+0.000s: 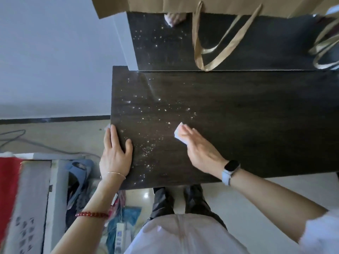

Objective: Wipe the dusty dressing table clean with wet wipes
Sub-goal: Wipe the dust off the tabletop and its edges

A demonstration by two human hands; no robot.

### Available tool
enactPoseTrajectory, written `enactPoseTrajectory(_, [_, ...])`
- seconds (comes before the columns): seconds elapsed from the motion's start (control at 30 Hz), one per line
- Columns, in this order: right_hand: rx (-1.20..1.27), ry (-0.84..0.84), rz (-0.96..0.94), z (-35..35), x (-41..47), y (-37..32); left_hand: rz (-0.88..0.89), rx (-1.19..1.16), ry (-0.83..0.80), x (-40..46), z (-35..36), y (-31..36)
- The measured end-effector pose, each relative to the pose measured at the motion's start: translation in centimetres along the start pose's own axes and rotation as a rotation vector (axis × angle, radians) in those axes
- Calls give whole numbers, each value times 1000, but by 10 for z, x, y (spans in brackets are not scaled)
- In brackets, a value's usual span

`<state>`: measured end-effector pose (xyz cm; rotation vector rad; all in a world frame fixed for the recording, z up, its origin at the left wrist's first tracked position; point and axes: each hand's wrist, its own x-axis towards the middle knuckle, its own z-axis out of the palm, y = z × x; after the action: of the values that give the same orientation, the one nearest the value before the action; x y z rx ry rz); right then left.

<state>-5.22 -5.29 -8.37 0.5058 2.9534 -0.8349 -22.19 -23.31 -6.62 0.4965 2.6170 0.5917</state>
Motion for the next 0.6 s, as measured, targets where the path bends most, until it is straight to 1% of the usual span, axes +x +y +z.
enactPoseTrajectory(0.07, [-17, 137, 284, -22, 35, 35, 11, -11, 12, 1, -1, 2])
enactPoseTrajectory(0.1, [-12, 247, 408, -31, 50, 42, 10, -13, 14, 2, -1, 1])
enactPoseTrajectory(0.13, [0, 348, 486, -36, 63, 40, 13, -16, 20, 2, 0, 0])
enactPoseTrajectory(0.17, [13, 384, 486, -35, 70, 29, 21, -16, 27, 3, 1, -1])
enactPoseTrajectory(0.2, [7, 343, 408, -26, 67, 12, 29, -12, 32, 3, 2, -2])
enactPoseTrajectory(0.23, [-15, 241, 261, -13, 56, -10, 32, -10, 35, 4, 2, -3])
enactPoseTrajectory(0.3, [-109, 5, -97, 16, 16, -49, 25, -22, 29, 4, 2, -4])
enactPoseTrajectory(0.33, [-194, -81, -249, 24, 0, -53, 22, -25, 27, 4, 2, -4])
enactPoseTrajectory(0.37, [-255, -114, -355, 23, -6, -46, 20, -23, 25, 4, 2, -4])
enactPoseTrajectory(0.4, [-276, -103, -390, 14, 2, -30, 17, -18, 24, 4, 2, -3])
enactPoseTrajectory(0.43, [-303, -53, -341, 5, 16, -14, 15, -15, 23, 4, 2, -3])
enactPoseTrajectory(0.47, [-309, -3, -222, -6, 35, 1, 14, -14, 23, 4, 2, -3])
enactPoseTrajectory(0.53, [-276, 126, 124, -32, 78, 30, 12, -11, 21, 5, 3, -2])
enactPoseTrajectory(0.6, [-193, 219, 432, -46, 115, 41, 11, -3, 19, 5, 2, -3])
